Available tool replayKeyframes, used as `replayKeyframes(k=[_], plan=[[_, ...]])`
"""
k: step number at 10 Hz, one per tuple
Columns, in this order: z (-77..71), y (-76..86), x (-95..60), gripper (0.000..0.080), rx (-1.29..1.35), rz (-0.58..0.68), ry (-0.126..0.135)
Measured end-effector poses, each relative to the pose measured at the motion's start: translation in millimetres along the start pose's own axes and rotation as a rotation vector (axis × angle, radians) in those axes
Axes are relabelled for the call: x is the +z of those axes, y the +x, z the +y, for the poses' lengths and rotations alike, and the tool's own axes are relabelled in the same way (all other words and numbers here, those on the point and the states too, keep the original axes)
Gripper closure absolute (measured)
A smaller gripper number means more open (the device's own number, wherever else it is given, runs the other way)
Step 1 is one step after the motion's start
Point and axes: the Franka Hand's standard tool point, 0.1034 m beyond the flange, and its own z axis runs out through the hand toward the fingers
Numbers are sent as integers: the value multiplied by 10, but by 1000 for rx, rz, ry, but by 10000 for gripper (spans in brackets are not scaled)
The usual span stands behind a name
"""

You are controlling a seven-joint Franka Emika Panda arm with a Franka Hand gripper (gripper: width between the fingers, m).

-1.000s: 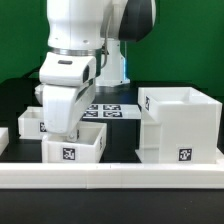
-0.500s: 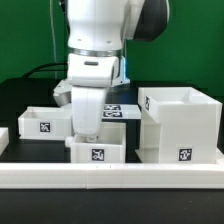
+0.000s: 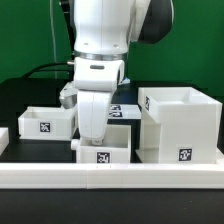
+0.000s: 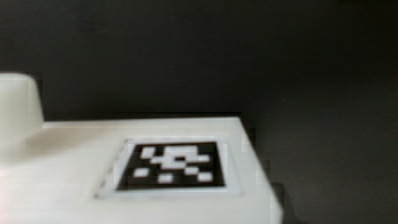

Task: Assemble drawer

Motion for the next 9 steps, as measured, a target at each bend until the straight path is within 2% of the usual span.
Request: replayKeyframes(k=[1, 3, 4, 5, 6, 7, 9], plan=[[-1, 17, 3, 758, -14, 2, -6], [20, 125, -2, 758, -42, 2, 0], [46, 137, -10, 758, -53, 0, -8], [66, 167, -24, 758, -58, 3, -26], [85, 191, -33, 758, -60, 9, -72], [59, 173, -10, 758, -55, 8, -59], [59, 169, -6, 758, -49, 8, -59]])
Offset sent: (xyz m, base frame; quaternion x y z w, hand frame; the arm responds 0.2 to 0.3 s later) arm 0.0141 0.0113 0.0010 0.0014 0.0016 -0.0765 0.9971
